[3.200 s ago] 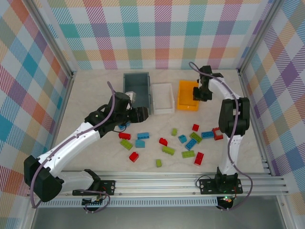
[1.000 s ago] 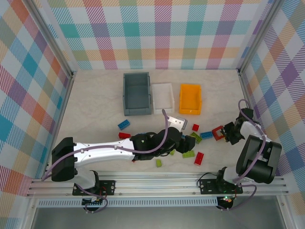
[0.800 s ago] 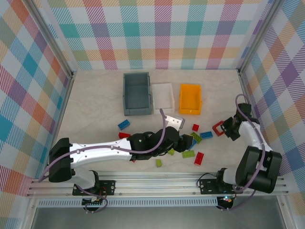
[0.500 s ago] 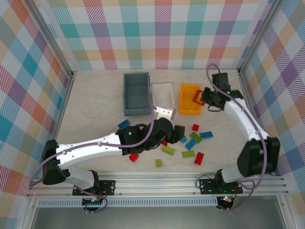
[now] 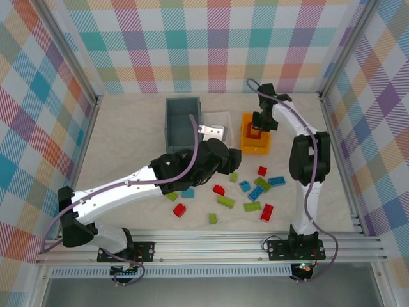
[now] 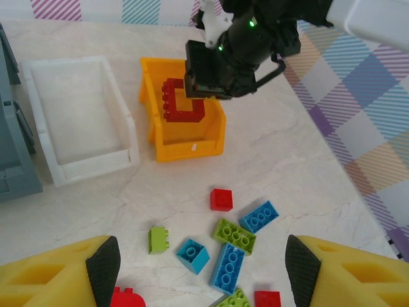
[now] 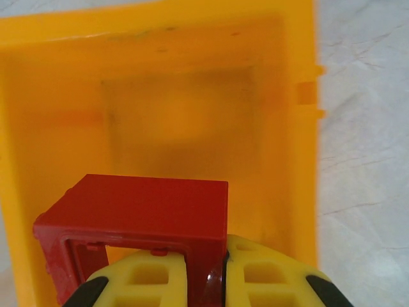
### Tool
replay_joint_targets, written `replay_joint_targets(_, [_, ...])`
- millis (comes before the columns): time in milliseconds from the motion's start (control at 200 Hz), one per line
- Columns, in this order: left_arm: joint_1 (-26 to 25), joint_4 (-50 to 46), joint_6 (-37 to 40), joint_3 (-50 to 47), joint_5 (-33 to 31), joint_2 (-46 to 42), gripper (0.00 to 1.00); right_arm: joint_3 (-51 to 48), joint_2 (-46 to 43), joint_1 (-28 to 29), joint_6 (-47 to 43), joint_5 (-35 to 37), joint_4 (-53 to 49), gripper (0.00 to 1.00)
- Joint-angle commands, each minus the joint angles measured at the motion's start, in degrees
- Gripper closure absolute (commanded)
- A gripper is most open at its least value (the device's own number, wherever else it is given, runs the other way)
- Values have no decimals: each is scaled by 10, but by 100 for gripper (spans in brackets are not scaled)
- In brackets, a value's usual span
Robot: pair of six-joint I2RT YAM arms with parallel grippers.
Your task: Sort the legos into containers by color
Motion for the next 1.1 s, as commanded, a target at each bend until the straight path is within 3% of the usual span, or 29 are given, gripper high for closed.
replay_joint_targets(0, [5, -16, -2, 0, -6, 2, 29, 43, 26, 12, -5, 18, -45, 85])
replay_joint_targets(220, [5, -29, -6, -8, -11, -4, 29, 64, 29, 19, -1, 39, -50, 57])
replay_joint_targets(530, [20, -130, -71, -35, -61, -40, 31, 1, -135, 44, -19, 45, -6, 54])
replay_joint_targets(655, [95, -190, -100, -82, -23, -79, 33, -123, -265, 82, -29, -20, 84, 52])
replay_joint_targets(845, [222, -215, -106, -190, 61, -137, 31, -326, -445, 194, -40, -111, 202, 47])
replay_joint_targets(930, [289, -202, -105, -236, 105, -153, 30, -385, -495, 253, -28, -129, 219, 46])
replay_joint_targets(1095, [381, -131, -35, -291, 153, -133, 25, -462, -540, 336, 11, -162, 240, 34])
